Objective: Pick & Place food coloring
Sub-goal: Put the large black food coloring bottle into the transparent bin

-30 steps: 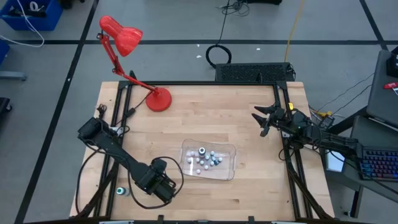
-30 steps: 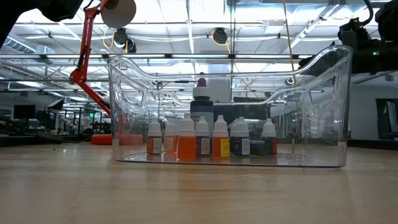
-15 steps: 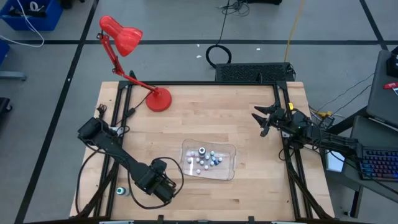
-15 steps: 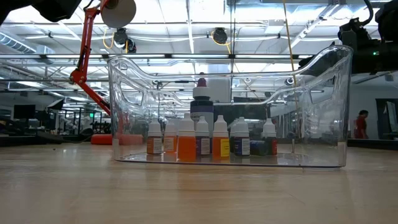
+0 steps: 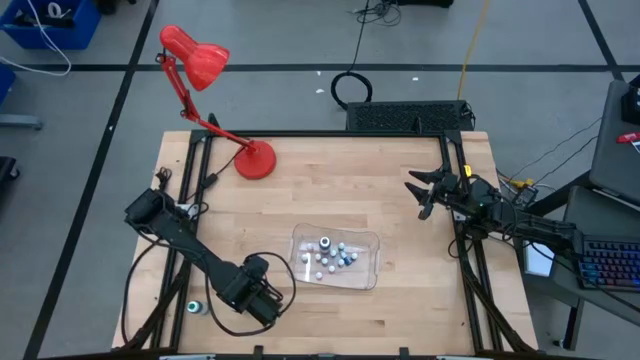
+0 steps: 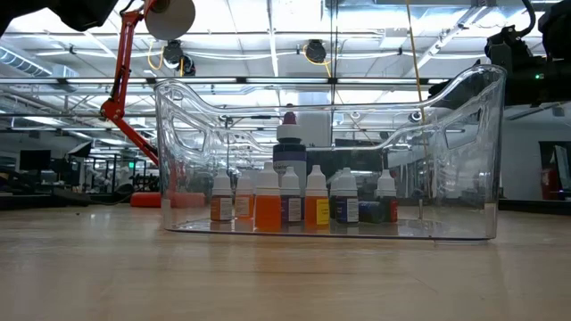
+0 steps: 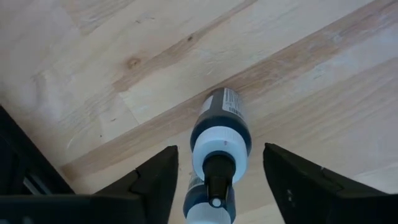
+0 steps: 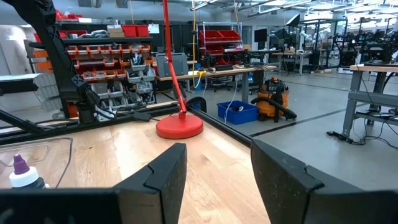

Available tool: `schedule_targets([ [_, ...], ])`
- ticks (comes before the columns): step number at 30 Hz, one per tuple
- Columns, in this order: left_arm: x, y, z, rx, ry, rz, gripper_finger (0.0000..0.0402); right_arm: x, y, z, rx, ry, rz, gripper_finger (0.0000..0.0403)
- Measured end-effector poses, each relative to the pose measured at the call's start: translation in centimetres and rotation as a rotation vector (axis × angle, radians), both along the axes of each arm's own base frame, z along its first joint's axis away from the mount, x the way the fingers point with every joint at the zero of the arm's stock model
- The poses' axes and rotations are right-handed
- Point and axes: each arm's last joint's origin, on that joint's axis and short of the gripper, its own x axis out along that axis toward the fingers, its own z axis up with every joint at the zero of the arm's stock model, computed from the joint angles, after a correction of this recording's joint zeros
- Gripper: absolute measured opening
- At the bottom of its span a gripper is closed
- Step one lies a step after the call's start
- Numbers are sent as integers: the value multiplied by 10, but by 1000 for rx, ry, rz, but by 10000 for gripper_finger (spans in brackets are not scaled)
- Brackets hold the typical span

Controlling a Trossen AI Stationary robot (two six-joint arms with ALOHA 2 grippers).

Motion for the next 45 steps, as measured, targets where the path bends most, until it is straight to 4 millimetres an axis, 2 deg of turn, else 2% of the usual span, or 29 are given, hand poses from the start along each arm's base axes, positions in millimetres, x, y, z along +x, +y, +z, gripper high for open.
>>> schedule_targets([
  [7, -1, -1, 0, 1, -1, -2, 181, 0, 0, 0, 0, 0, 0, 167],
  [15, -4, -3, -7, 3, -9, -9, 145, 0, 0, 0, 0, 0, 0, 167],
  [20, -5, -3, -14, -8, -28, -41, 142, 0, 0, 0, 0, 0, 0, 167],
  [27, 0, -4, -9, 20, -74, -127, 157, 0, 0, 0, 0, 0, 0, 167],
  [32, 1, -5, -9, 24, -85, -163, 122, 0, 0, 0, 0, 0, 0, 167],
  [39, 2, -2, -8, 20, -73, -172, 120, 0, 0, 0, 0, 0, 0, 167],
  [42, 1, 1, -2, 8, -81, -179, 120, 0, 0, 0, 0, 0, 0, 167],
  [45, 3, 8, 17, 24, -134, -200, 120, 0, 0, 0, 0, 0, 0, 167],
])
